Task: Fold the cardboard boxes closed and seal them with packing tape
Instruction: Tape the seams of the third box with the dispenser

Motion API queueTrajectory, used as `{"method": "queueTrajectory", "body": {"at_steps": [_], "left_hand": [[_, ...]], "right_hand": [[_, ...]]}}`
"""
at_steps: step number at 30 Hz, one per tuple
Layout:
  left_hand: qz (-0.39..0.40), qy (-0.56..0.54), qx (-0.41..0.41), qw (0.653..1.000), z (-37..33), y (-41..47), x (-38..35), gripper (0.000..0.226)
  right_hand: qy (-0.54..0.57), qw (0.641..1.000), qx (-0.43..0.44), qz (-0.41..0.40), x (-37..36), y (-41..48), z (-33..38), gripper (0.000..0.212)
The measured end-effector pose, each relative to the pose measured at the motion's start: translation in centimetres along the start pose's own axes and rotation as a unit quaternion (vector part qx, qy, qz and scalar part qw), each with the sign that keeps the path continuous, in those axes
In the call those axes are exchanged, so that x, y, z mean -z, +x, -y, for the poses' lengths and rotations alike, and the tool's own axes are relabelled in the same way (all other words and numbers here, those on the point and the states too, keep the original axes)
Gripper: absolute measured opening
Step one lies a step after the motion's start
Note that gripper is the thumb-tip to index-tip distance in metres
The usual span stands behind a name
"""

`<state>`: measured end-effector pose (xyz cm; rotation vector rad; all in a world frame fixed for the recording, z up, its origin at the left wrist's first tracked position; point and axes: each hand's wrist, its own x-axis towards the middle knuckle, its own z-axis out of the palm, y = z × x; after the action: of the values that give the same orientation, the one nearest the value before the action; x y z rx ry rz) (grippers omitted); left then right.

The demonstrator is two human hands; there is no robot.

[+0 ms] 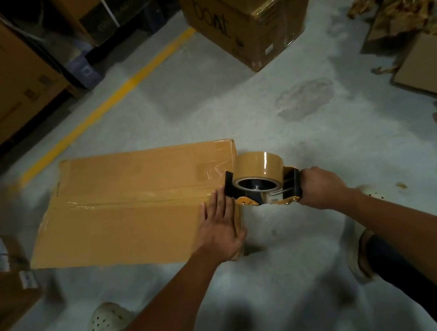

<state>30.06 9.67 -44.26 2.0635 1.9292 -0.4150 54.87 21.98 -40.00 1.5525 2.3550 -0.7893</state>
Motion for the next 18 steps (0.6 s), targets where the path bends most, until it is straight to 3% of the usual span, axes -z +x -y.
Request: {"method": "queueTrajectory", "body": {"at_steps": [7,11,15,18], "left_hand": [[-0.018,-0.009,0.007,1.000,-0.7,0.2,-0.1,0.092],[-0.028,0.006,-0.008,1.000,-0.6,0.7,0.5,0.087],[-0.021,0.005,-0.004,1.000,-0.8,1.1,0.2,0.088],[-0.022,-0.009,-0.003,1.000,-0.9,1.2,0.2,0.088]], "right_hand": [[0.007,1.000,0.002,0.015,-1.7,0.7,-2.7,0.023],[0.064,0.998,0.010,0.027,-2.6,1.5,-2.2,0.034],[0.140,0.989,-0.005,0.050,-3.2,2.5,-2.2,0.033],[0.116,0.992,-0.010,0.056,-3.4,3.2,-2.5,0.030]]}}
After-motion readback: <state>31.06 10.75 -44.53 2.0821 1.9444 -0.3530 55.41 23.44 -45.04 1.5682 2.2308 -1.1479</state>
